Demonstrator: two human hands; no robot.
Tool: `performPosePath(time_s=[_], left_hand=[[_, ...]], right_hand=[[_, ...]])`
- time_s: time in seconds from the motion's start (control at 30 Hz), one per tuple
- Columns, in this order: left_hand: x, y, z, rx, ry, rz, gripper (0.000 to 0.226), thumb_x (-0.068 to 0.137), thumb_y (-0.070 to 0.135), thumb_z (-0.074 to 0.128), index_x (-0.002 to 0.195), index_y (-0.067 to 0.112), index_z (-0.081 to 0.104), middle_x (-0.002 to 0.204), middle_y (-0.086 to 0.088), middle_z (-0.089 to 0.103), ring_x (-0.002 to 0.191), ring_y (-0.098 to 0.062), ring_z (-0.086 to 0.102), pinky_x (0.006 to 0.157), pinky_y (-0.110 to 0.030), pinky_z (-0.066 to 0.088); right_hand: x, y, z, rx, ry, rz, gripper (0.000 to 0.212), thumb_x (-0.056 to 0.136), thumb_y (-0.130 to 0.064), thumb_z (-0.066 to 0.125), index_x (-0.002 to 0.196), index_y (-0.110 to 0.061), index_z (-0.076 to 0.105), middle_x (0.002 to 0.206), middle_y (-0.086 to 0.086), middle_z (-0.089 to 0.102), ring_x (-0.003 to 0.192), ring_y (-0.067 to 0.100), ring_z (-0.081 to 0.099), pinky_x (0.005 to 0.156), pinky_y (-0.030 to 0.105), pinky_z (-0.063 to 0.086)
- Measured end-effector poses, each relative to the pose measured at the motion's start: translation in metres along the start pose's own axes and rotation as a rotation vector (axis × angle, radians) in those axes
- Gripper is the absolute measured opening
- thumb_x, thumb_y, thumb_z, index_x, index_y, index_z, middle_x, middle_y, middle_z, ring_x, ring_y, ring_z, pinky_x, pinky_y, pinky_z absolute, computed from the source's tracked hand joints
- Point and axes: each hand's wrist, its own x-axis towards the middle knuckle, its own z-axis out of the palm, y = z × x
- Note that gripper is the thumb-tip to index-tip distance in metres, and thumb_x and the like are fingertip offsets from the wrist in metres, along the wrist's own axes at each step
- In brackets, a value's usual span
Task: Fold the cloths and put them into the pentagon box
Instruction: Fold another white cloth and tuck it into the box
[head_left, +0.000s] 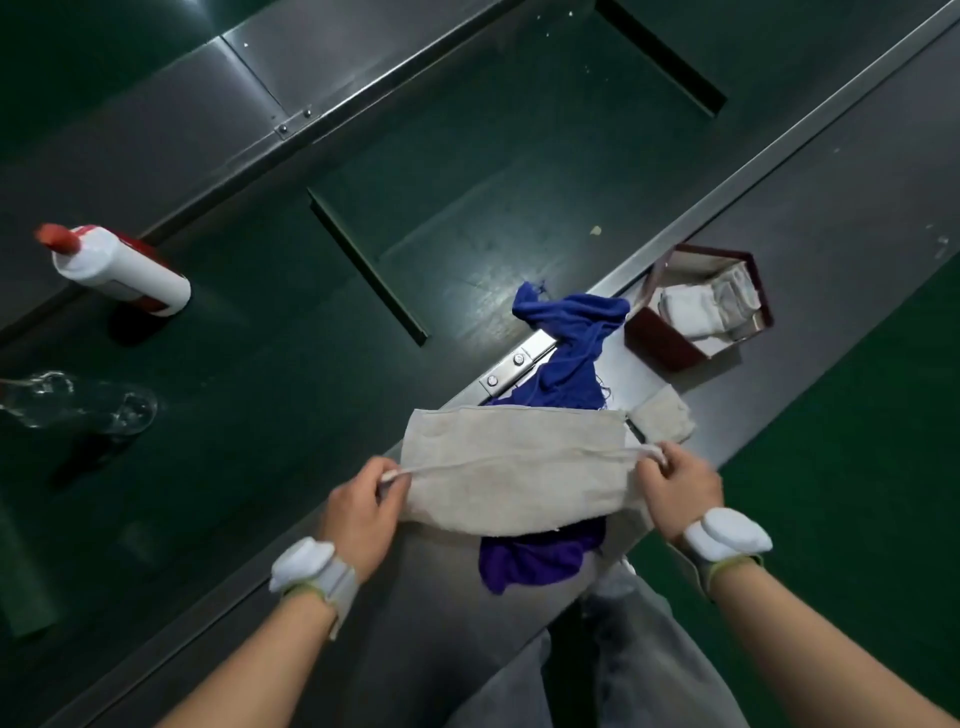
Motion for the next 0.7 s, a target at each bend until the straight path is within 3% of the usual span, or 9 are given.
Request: performPosePath(time_s=[0.13,0.2,0.23,0.3,0.37,0.47,0.53,0.63,0.7], left_hand=[[0.055,0.004,0.022,-0.032,0.072,-0.038,0.008,0.085,0.035,0.060,0.085,0.027,0.059,0.070,0.004,0.063,0.069,-0.024,0.060,0.060,-0.028,0.043],[0.072,0.006,0.034,-0.070,0.076,-0.095,0.012,0.087,0.035,0.057,0.096,0.028,0.061,0.080,0.006,0.064,0.076,-0.020,0.060,0.067,-0.025,0.040],[0.076,0.006,0.038,-0.100,0.084,-0.158,0.022,0.088,0.037,0.056,0.107,0.026,0.059,0.087,0.005,0.065,0.080,-0.019,0.059,0.071,-0.025,0.039],[0.072,0.003,0.047,-0.095,0.137,-0.344,0.037,0.087,0.045,0.054,0.115,0.021,0.053,0.097,0.002,0.068,0.088,-0.024,0.060,0.074,-0.028,0.040],[0.053,-0.003,0.050,-0.020,0.147,-0.488,0.038,0.084,0.051,0.055,0.100,0.016,0.057,0.093,-0.006,0.070,0.089,-0.031,0.062,0.071,-0.031,0.040],[0.022,-0.006,0.059,0.170,-0.111,-0.612,0.053,0.084,0.058,0.048,0.069,0.010,0.066,0.085,-0.015,0.071,0.084,-0.035,0.064,0.068,-0.032,0.042],[0.009,-0.002,0.067,-0.042,-0.215,-0.794,0.057,0.084,0.059,0.050,0.066,0.008,0.067,0.081,-0.017,0.070,0.077,-0.033,0.065,0.069,-0.032,0.048],[0.001,0.005,0.078,-0.800,-0.108,-1.157,0.034,0.082,0.043,0.066,0.089,0.010,0.063,0.083,-0.010,0.067,0.071,-0.022,0.063,0.056,-0.026,0.047],[0.003,0.011,0.082,-1.082,-0.072,-1.263,0.027,0.084,0.033,0.067,0.104,0.016,0.058,0.099,-0.004,0.064,0.090,-0.019,0.062,0.075,-0.027,0.045]], right_hand=[[0.043,-0.003,0.014,-0.032,0.007,0.017,0.020,0.083,-0.030,0.050,0.071,-0.016,0.056,0.067,0.003,0.059,0.066,0.029,0.055,0.060,0.029,0.036],[0.054,0.000,0.022,-0.010,0.002,0.024,0.022,0.084,-0.036,0.055,0.095,-0.019,0.062,0.083,0.000,0.063,0.079,0.026,0.059,0.071,0.032,0.046],[0.057,0.001,0.025,-0.004,-0.011,0.052,0.036,0.084,-0.041,0.058,0.111,-0.017,0.060,0.094,0.003,0.064,0.088,0.026,0.060,0.080,0.035,0.049],[0.055,0.012,0.028,-0.062,-0.032,0.162,0.050,0.082,-0.049,0.059,0.118,-0.013,0.055,0.109,0.009,0.066,0.095,0.029,0.061,0.083,0.037,0.048],[0.045,0.024,0.032,-0.128,-0.069,0.261,0.052,0.082,-0.052,0.055,0.114,-0.011,0.053,0.110,0.013,0.066,0.088,0.031,0.057,0.076,0.035,0.043],[0.029,0.044,0.039,-0.121,-0.129,0.367,0.063,0.081,-0.055,0.057,0.121,-0.007,0.048,0.121,0.017,0.061,0.103,0.036,0.059,0.084,0.038,0.045],[0.024,0.052,0.044,-0.056,-0.158,0.432,0.070,0.077,-0.054,0.065,0.125,-0.007,0.045,0.127,0.016,0.058,0.110,0.037,0.058,0.090,0.039,0.045],[0.025,0.054,0.053,0.059,-0.171,0.536,0.071,0.071,-0.046,0.075,0.122,-0.009,0.044,0.120,0.016,0.058,0.099,0.034,0.058,0.085,0.036,0.044],[0.027,0.055,0.059,0.107,-0.186,0.604,0.066,0.070,-0.040,0.078,0.118,-0.010,0.043,0.112,0.014,0.056,0.088,0.030,0.054,0.080,0.035,0.042]])
